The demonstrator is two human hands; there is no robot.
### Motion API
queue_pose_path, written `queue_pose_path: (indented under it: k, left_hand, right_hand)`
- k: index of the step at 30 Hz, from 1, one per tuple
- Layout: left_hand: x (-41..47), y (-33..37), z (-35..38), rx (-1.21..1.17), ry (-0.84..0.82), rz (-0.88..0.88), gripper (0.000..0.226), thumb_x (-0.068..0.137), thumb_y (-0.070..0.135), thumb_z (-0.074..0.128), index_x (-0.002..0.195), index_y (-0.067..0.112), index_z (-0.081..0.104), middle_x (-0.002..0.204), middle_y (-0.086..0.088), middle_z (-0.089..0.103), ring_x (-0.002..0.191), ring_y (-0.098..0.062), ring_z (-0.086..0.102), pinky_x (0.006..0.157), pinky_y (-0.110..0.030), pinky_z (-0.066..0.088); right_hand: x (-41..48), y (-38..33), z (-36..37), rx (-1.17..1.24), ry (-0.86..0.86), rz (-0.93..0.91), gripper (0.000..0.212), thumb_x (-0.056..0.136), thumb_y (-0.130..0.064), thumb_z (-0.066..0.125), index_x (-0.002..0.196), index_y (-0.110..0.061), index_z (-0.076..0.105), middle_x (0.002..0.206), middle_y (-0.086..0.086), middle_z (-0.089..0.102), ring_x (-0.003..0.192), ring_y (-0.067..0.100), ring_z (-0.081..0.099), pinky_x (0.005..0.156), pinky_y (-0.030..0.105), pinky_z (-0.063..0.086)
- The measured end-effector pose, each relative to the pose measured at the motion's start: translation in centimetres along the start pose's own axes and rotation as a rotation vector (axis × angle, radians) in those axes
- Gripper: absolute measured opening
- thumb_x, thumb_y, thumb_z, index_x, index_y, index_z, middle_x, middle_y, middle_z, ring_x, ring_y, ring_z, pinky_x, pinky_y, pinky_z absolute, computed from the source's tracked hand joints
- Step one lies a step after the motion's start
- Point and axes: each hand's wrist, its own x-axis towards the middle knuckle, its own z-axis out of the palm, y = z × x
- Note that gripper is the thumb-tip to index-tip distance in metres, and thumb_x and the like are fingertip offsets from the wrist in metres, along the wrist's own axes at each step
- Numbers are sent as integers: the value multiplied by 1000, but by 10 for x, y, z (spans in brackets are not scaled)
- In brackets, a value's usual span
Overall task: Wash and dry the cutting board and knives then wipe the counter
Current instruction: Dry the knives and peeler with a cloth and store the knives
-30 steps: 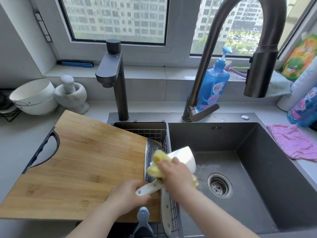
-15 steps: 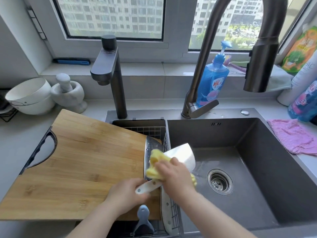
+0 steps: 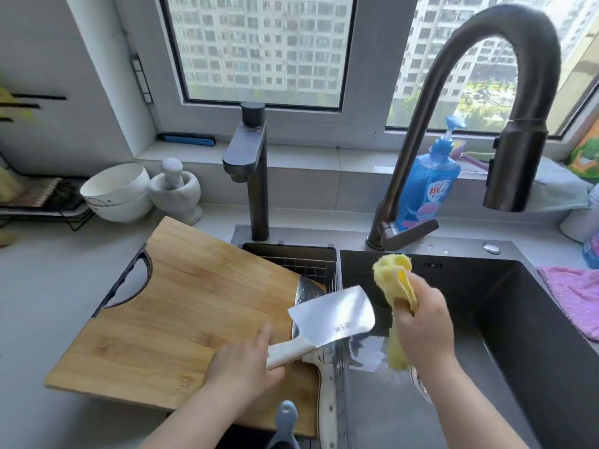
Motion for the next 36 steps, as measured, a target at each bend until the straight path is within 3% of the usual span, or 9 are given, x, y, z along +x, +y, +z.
queue_pose_path:
  k: [2,6,10,13,16,21,25,30,36]
  left_hand:
    - [-9,-13,-9,-179,30,-67,35,88,48,47,115,34,31,108,4,60,97,-23,57,69,-27,33]
    - [-33,-36,-26,-976,72,-172,10,89,31,55,95,37,49,78,3,58,55,-8,50,51,-21,41]
    - [-61,-53,-41,-1480,76,-278,25,87,31,51,89,7,57,67,-7,55,42,-12,44,37,-21,33]
    - [-81,-64,-43,-1613,49,-314,30,92,32,41,95,7,56,61,-4,49,37,-11,35,33,-16,26]
    - [-101,-77,-44,-1762,-1,-344,33,87,35,42,97,5,52,51,-3,45,31,-10,30,33,-11,22]
    - [-139,-117,-50,-1830,55,-378,35,70,27,71,84,6,47,48,-4,39,29,-10,26,31,-10,22]
    - [-172,-149,-56,-1848,-1,-285,49,59,37,68,91,5,47,49,-5,39,29,-11,29,30,-12,27]
    - [-205,-182,-63,-1864,12,-243,58,54,39,68,97,5,48,50,-6,39,28,-10,28,30,-11,28]
    - [-240,-221,-74,-1985,140,-309,36,74,30,66,93,7,47,48,-4,36,26,-9,26,29,-9,26]
  right_hand:
    - [12,-21,-10,95,100,-53,27,84,-11,54,106,2,63,76,2,51,69,17,46,66,24,43]
    - [22,-56,2,286,95,-79,23,85,-14,56,103,0,62,79,5,53,76,26,51,74,33,42]
    - [18,-100,37,304,-68,-189,26,88,-5,55,113,-4,62,89,-2,54,86,18,46,71,21,38]
    - [3,-141,61,236,-166,-407,37,86,-2,56,121,-12,59,99,-5,58,92,12,42,62,22,27]
    - [-26,-173,79,155,-315,-608,37,86,-9,58,122,-19,59,112,-3,64,98,22,53,69,30,44]
    - [-83,-193,93,118,-488,-1003,41,62,-21,58,101,-31,54,87,-17,71,62,13,56,35,18,42]
    - [-69,-240,93,59,-372,-909,34,77,-21,51,105,-24,70,99,-10,71,84,12,46,51,25,47]
    - [-58,-291,97,-29,-373,-717,42,95,-15,42,133,-33,46,115,-9,54,109,20,47,79,30,40]
    - [-151,-306,125,171,-412,-1117,38,65,-13,50,96,-27,66,92,-14,71,71,13,41,39,19,43]
